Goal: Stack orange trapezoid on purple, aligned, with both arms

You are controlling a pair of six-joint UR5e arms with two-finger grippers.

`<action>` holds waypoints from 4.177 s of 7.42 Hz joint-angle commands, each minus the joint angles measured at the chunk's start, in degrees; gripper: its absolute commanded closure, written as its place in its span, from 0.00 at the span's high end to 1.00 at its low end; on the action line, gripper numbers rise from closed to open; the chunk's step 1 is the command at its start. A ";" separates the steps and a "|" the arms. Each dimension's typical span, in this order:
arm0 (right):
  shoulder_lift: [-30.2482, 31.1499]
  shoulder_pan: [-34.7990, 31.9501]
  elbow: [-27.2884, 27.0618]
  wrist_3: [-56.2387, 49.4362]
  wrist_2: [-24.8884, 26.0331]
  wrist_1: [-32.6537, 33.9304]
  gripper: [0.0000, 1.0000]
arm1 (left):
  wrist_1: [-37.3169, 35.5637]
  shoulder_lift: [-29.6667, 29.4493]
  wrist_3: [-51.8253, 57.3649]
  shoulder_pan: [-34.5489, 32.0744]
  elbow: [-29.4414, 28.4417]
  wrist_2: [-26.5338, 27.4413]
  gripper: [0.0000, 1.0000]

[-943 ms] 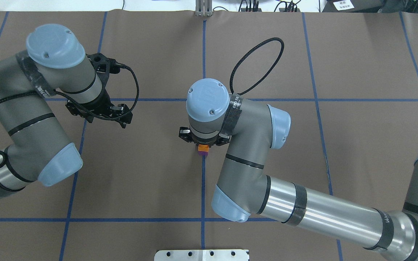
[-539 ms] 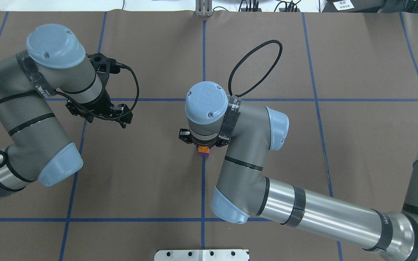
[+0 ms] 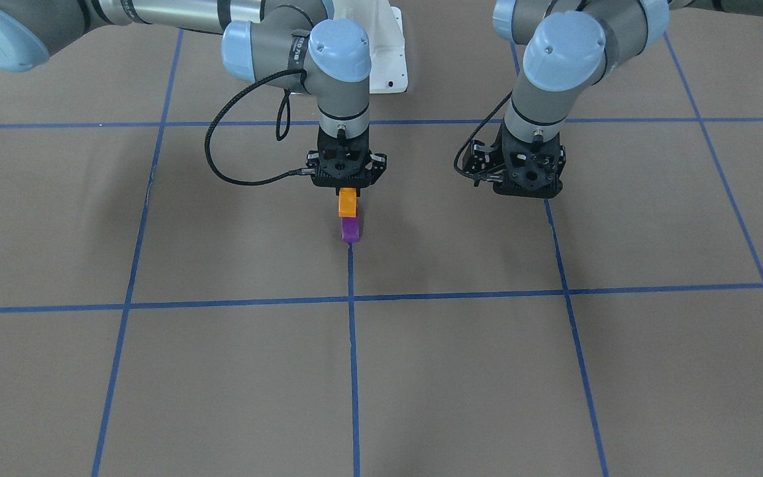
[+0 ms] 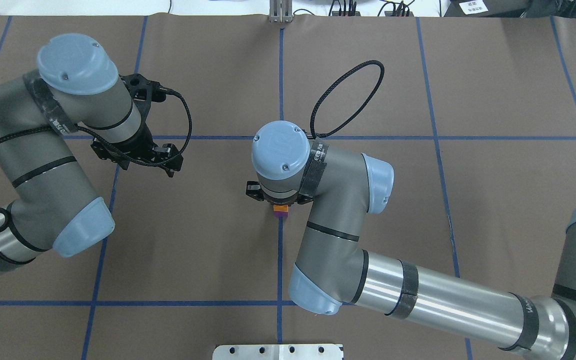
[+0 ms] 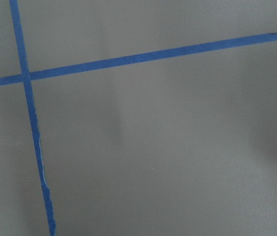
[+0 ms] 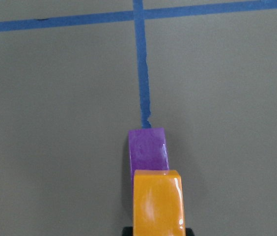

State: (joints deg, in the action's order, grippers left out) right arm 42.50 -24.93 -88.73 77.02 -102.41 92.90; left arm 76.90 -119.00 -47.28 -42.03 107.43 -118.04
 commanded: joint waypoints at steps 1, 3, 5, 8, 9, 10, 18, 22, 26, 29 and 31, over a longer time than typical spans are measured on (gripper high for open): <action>0.04 0.66 0.05 -1.34 1.85 0.00 0.00 | 0.00 0.00 0.00 0.01 -0.03 0.00 1.00; -0.05 0.85 -0.04 -2.75 2.04 0.00 0.00 | 0.00 0.00 0.00 0.01 -0.03 0.00 1.00; -0.05 1.28 -0.04 -3.55 2.21 0.00 0.99 | 0.00 0.00 -0.18 0.01 0.06 0.00 1.00; -0.05 0.68 -0.82 -5.03 1.70 0.00 1.00 | 0.00 -0.26 -0.27 -0.07 0.32 0.09 1.00; -0.05 -1.24 -2.57 -5.30 -0.49 0.18 1.00 | 0.00 -0.35 -0.27 -0.16 0.41 0.09 1.00; 0.64 -4.74 -4.24 -5.56 -5.82 0.44 1.00 | 0.00 0.08 0.43 -0.51 0.76 0.00 1.00; 39.89 -41.03 -16.56 -50.94 -28.01 -0.44 1.00 | 0.97 21.85 42.56 -29.04 1.38 -11.51 1.00; 50.29 -52.84 -16.21 -68.48 -29.34 -0.18 1.00 | 1.58 23.56 63.16 -45.30 -13.27 -15.12 1.00; 51.98 -54.43 -16.48 -68.58 -30.22 -0.35 1.00 | 1.32 23.64 61.35 -46.30 -14.45 -14.41 1.00; 52.07 -54.35 -16.91 -68.58 -30.21 -0.35 1.00 | 1.41 23.55 61.43 -46.30 -14.00 -14.50 1.00; 52.07 -54.44 -17.00 -68.58 -30.21 -0.35 1.00 | 1.41 23.64 61.43 -46.30 -14.36 -14.50 1.00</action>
State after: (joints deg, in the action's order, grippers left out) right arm 94.57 -79.33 -105.69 8.44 -132.63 92.55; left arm 78.31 -95.44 14.15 -88.33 93.20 -132.54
